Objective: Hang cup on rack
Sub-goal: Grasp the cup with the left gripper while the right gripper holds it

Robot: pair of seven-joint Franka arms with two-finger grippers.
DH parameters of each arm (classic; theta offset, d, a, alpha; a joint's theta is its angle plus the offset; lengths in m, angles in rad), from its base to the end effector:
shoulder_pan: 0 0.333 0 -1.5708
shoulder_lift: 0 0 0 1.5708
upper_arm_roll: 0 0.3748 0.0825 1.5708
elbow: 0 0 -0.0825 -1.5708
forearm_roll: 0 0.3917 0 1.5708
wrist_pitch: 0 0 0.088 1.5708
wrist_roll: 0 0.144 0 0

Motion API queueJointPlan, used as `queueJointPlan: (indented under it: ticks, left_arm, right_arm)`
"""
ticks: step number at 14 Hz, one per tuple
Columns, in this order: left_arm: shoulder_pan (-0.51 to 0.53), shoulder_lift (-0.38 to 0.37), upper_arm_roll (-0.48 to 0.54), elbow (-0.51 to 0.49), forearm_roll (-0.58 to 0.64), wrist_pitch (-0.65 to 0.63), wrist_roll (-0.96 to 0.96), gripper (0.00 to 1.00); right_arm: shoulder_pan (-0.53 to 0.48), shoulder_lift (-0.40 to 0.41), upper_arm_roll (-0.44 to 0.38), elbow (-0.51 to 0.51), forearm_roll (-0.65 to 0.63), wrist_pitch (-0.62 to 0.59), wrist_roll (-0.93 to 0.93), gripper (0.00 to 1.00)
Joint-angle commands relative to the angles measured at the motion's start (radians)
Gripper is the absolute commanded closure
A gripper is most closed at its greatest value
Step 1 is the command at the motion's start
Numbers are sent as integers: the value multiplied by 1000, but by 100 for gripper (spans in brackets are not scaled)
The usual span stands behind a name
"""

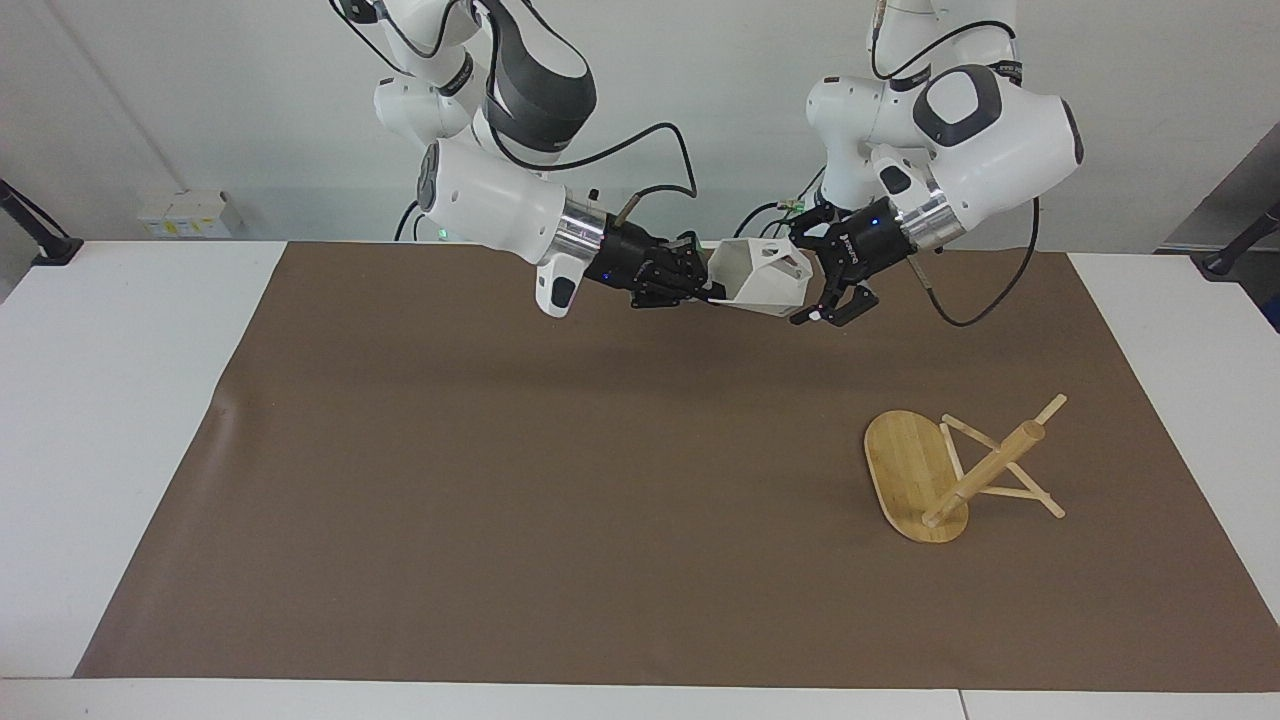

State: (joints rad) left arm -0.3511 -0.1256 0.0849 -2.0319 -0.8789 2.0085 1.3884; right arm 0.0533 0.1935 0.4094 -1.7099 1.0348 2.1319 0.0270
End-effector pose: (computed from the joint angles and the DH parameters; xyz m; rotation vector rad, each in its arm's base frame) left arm 0.5078 -0.2106 0.5622 1.9206 -1.4638 0.6600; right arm 0.5872 0.3403 0.5643 -2.1160 0.0716 0.0486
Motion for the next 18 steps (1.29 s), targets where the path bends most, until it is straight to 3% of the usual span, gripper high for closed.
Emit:
queueJointPlan:
  ticks: [1, 7, 8, 9, 10, 11, 18]
  left_arm:
    - [-37, -22, 7, -25, -17, 71, -9, 0]
    - [-55, -20, 4, -25, -23, 87, -11, 0]
    - [-55, -22, 4, -25, -23, 87, -6, 9]
    - [-57, -25, 6, -25, -23, 87, -12, 56]
    - [-57, -25, 6, -25, -23, 87, -14, 83]
    - [-55, -25, 6, -25, -23, 85, -15, 99]
    - [-45, -25, 7, -17, -23, 76, -48, 100]
  right_arm:
    - [-12, 4, 14, 13, -6, 14, 22, 100]
    - [-12, 4, 16, 13, -9, 16, 22, 100]
    - [-12, 4, 16, 13, -9, 16, 22, 100]
    - [-12, 4, 14, 13, -9, 16, 22, 100]
    - [-12, 4, 14, 13, -9, 16, 22, 100]
    - [-12, 4, 14, 13, -7, 16, 22, 100]
    - [-10, -3, 14, 13, -22, 17, 14, 97]
